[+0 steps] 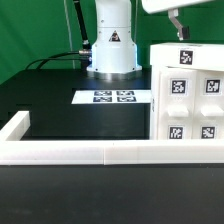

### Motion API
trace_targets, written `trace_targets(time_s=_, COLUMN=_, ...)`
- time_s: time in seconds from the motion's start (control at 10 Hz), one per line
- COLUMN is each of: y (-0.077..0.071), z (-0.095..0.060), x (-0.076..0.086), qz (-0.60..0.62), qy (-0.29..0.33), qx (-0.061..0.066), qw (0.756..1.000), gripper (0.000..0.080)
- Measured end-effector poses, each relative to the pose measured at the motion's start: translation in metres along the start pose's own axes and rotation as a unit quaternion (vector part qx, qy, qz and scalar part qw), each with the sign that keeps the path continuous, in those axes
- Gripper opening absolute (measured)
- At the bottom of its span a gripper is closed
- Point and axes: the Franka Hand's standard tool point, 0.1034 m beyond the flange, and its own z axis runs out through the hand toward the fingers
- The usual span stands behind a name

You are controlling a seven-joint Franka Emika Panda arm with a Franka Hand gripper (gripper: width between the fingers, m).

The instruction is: Assemble cabinet

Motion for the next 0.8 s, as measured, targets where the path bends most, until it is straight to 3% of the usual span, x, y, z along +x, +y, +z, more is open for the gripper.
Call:
trace_targets(time_s=0.3, y=0.001, z=0.001, x=-0.002, qz=-0.176, qy=-0.005, qx=-0.012, qw=0.984, gripper=0.0797)
trace_targets(time_s=0.8, y=0.011, z=0.002, x=-0.001, qz=-0.345, qy=-0.010, qx=-0.022, qw=0.938, gripper=0.0797)
